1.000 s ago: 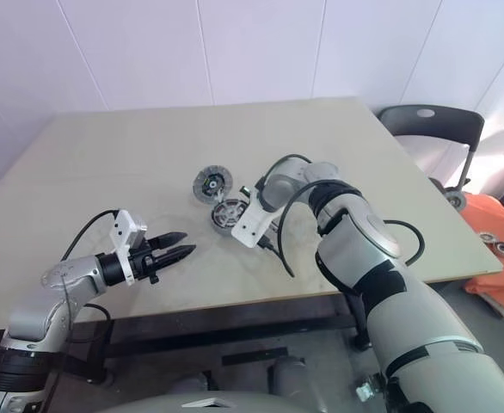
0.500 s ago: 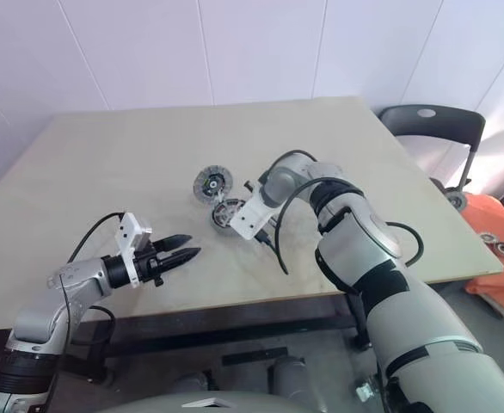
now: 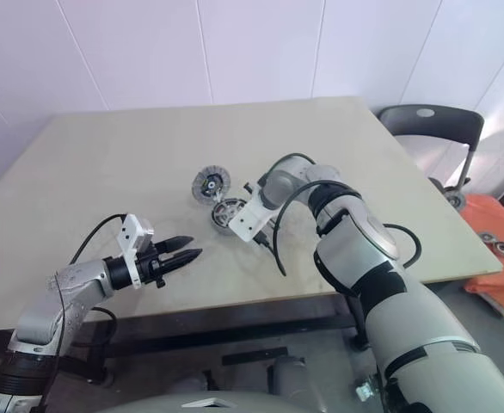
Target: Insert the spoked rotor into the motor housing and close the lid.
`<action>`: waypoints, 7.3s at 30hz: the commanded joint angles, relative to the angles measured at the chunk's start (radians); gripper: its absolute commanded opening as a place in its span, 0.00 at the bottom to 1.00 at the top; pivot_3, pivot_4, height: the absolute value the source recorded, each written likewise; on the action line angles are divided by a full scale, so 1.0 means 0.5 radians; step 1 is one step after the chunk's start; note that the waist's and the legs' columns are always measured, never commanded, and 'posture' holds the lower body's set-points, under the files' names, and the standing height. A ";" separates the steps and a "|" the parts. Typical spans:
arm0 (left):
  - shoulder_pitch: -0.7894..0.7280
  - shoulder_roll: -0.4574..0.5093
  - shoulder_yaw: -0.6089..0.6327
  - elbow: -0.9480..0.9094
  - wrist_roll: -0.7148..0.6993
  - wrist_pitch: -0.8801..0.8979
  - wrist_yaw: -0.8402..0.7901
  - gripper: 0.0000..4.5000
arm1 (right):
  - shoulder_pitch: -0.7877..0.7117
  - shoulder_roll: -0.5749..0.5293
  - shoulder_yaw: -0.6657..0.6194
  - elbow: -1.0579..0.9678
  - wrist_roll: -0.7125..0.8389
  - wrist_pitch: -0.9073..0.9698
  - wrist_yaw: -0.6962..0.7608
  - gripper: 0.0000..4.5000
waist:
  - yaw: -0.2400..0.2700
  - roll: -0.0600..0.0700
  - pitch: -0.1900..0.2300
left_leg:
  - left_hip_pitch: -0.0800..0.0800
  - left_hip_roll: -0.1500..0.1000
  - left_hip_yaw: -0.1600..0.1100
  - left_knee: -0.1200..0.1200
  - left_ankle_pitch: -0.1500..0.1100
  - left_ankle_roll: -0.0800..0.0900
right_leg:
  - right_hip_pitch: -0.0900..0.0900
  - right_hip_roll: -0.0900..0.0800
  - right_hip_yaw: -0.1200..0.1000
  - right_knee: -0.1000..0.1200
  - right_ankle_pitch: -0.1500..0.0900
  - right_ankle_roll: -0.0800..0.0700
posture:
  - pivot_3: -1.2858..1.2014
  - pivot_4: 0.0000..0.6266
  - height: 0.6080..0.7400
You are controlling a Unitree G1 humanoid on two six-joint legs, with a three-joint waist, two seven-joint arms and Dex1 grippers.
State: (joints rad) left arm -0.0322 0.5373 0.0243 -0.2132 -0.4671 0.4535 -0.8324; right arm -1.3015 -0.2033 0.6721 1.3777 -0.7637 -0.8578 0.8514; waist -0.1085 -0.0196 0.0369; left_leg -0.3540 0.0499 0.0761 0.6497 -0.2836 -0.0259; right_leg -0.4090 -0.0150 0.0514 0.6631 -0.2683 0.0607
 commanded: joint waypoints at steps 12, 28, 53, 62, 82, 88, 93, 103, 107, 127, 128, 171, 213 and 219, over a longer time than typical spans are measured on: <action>-0.033 -0.006 0.014 -0.058 -0.021 -0.014 0.010 0.47 | -0.031 0.018 -0.024 -0.026 0.038 -0.043 0.003 0.01 | -0.040 0.000 0.000 | 0.002 0.000 0.000 0.000 0.000 0.000 | 0.002 0.001 0.001 0.000 0.002 0.004 | 0.52 0.00 1.00; -0.076 -0.027 0.002 0.017 0.002 -0.047 -0.004 0.47 | -0.074 0.097 -0.431 -0.068 0.615 0.132 1.112 0.01 | -0.027 0.000 0.001 | -0.003 0.001 -0.003 -0.002 0.000 0.000 | 0.000 0.000 -0.002 -0.004 0.003 0.006 | 0.52 0.00 1.00; -0.066 -0.057 0.002 0.015 0.029 -0.050 -0.011 0.47 | 0.051 0.360 -0.563 -0.221 0.788 1.404 1.190 0.01 | -0.054 -0.003 -0.001 | 0.010 0.001 -0.005 0.000 0.000 0.000 | 0.005 0.008 0.003 0.002 0.006 0.000 | 0.52 0.00 1.00; -0.017 -0.056 0.018 -0.026 0.022 -0.043 0.008 0.47 | -0.006 0.376 -0.619 -0.244 0.855 1.407 1.208 0.01 | -0.039 -0.002 0.000 | 0.001 -0.008 -0.043 0.003 0.000 0.000 | 0.003 0.013 -0.002 0.000 0.009 -0.004 | 0.52 0.00 1.00; -0.058 -0.055 0.007 0.003 0.027 -0.043 -0.012 0.47 | -0.002 0.390 -0.634 -0.219 0.874 1.367 1.034 0.21 | -0.028 -0.001 0.000 | -0.005 -0.011 -0.048 -0.002 0.000 0.000 | 0.000 0.011 -0.004 -0.004 0.009 -0.004 | 0.52 0.00 1.00; -0.053 -0.049 0.017 0.005 0.022 -0.043 -0.018 0.47 | -0.030 0.338 -0.677 -0.311 0.986 1.333 1.355 0.21 | -0.025 -0.001 0.000 | -0.006 -0.012 -0.048 -0.002 0.000 0.000 | 0.000 0.010 -0.005 -0.005 0.009 -0.004 | 0.52 0.00 1.00; -0.058 -0.045 0.020 0.024 0.024 -0.049 -0.029 0.47 | -0.002 0.206 -0.524 -0.464 1.222 1.283 1.526 0.21 | -0.024 -0.001 0.000 | -0.006 -0.012 -0.049 -0.002 0.000 0.000 | 0.000 0.010 -0.006 -0.005 0.009 -0.003 | 0.52 0.00 1.00; -0.116 -0.036 0.007 0.060 0.025 -0.050 -0.061 0.47 | 0.078 -0.018 -0.313 -0.422 0.860 0.067 1.005 0.21 | -0.027 -0.001 0.000 | -0.005 -0.012 -0.049 -0.003 0.000 0.000 | 0.001 0.010 -0.006 -0.006 0.009 -0.003 | 0.52 0.00 1.00; -0.132 -0.030 0.010 0.064 0.026 -0.047 -0.070 0.47 | 0.058 -0.045 -0.130 -0.344 0.524 -0.231 0.496 0.21 | -0.028 -0.001 0.001 | -0.005 -0.013 -0.048 -0.002 0.000 0.000 | 0.001 0.008 -0.004 -0.006 0.008 -0.004 | 0.52 0.00 1.00; -0.073 -0.029 0.038 0.022 0.014 -0.043 -0.025 0.47 | -0.078 0.040 0.198 -0.137 -0.037 -0.295 -0.312 0.21 | -0.026 -0.001 0.001 | -0.004 -0.013 -0.048 -0.003 0.000 0.000 | 0.001 0.009 -0.003 -0.006 0.008 -0.005 | 0.52 0.00 1.00; -0.075 -0.031 0.036 0.023 0.015 -0.043 -0.022 0.47 | -0.079 0.044 0.202 -0.135 -0.044 -0.299 -0.315 0.21 | -0.027 -0.001 0.001 | -0.004 -0.013 -0.048 -0.003 0.000 0.000 | 0.001 0.009 -0.003 -0.006 0.008 -0.005 | 0.52 0.00 1.00; -0.130 -0.081 -0.010 0.093 0.044 -0.078 -0.024 0.47 | -0.002 0.143 -0.343 -0.211 0.665 0.707 1.307 0.03 | 0.027 0.000 0.002 | -0.004 -0.012 -0.053 -0.002 0.000 0.000 | 0.004 0.008 -0.009 -0.008 0.008 -0.004 | 0.52 0.00 1.00; -0.097 -0.103 -0.028 0.093 0.046 -0.101 -0.001 0.47 | -0.003 0.366 -0.299 -0.367 0.656 1.578 0.962 0.03 | 0.006 0.000 0.002 | 0.005 -0.014 -0.060 0.001 0.000 0.000 | 0.006 0.015 -0.005 0.001 0.008 -0.016 | 0.52 0.00 1.00; -0.103 -0.102 -0.031 0.097 0.045 -0.100 0.000 0.47 | 0.010 0.335 -0.263 -0.376 0.617 1.492 0.965 0.03 | 0.010 0.000 0.002 | 0.004 -0.017 -0.061 0.006 0.001 0.000 | 0.006 0.017 -0.004 0.000 0.009 -0.017 | 0.52 0.00 1.00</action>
State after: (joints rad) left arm -0.0730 0.4878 -0.0045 -0.1290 -0.4361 0.4205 -0.8327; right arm -1.2639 -0.0208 0.5441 1.2045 -0.4485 -0.0932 1.3688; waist -0.1034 -0.0196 0.0378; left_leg -0.3526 0.0414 0.0458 0.6530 -0.2833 -0.0261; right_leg -0.4060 -0.0048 0.0500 0.6628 -0.2634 0.0537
